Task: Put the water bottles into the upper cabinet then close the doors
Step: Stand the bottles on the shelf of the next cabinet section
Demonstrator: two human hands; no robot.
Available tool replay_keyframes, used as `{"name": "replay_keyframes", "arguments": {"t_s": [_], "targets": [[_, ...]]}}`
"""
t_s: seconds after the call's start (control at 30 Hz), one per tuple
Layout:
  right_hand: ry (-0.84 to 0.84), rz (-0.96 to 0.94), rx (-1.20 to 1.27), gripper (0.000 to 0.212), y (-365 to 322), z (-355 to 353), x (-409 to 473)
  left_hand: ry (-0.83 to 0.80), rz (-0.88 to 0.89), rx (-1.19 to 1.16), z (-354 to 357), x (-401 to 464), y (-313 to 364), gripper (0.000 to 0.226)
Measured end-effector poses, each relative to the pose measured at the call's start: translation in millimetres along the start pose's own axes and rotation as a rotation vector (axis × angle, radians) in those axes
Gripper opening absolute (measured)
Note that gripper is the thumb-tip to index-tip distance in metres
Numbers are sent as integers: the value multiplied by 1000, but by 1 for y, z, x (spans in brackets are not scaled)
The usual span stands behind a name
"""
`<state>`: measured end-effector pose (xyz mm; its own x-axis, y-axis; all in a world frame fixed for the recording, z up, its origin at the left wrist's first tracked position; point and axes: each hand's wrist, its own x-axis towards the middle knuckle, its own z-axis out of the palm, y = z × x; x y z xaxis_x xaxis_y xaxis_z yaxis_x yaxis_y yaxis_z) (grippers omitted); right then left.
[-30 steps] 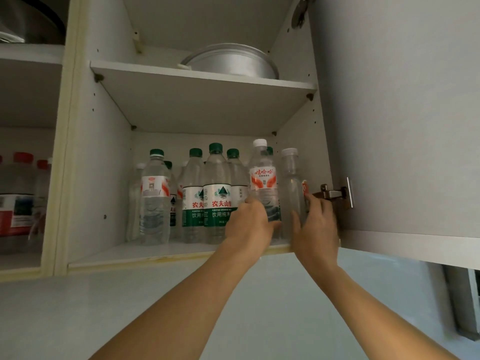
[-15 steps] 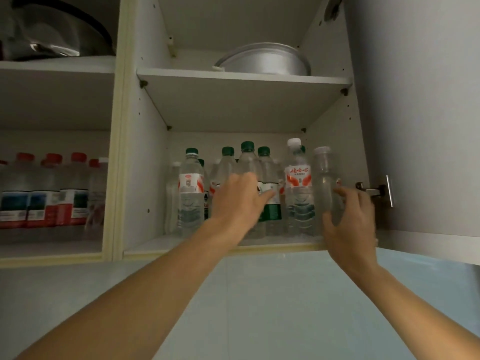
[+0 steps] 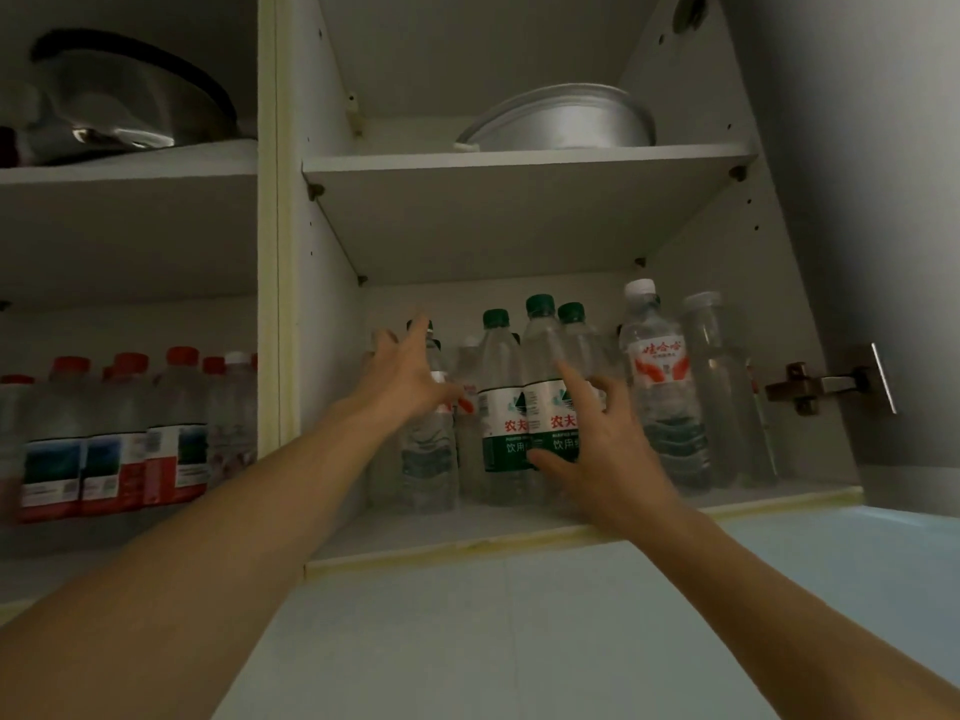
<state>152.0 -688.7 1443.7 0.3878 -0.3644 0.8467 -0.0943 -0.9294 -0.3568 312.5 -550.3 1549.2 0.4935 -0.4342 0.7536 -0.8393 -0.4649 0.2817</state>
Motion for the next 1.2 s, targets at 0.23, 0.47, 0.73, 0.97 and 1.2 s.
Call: {"name": "replay_keyframes", "arguments": {"t_s": [0.23,0.47,0.73,0.97,1.2], "targets": [[-102,-4,-55,111,10,4,3,-146,29,111,4,18,-3,116],[-98,7,-42,107,15,4,3,-168,-22,219,2,25,4,85],[-92,22,9,106,20,9,4,-225,-82,642,-25,27,-1,89],[-123,48,39,105,20,7,4,-223,-63,968,-25,26,0,79],[-114,61,41,106,17,4,4,-156,18,1223,-29,10,-2,84]]}}
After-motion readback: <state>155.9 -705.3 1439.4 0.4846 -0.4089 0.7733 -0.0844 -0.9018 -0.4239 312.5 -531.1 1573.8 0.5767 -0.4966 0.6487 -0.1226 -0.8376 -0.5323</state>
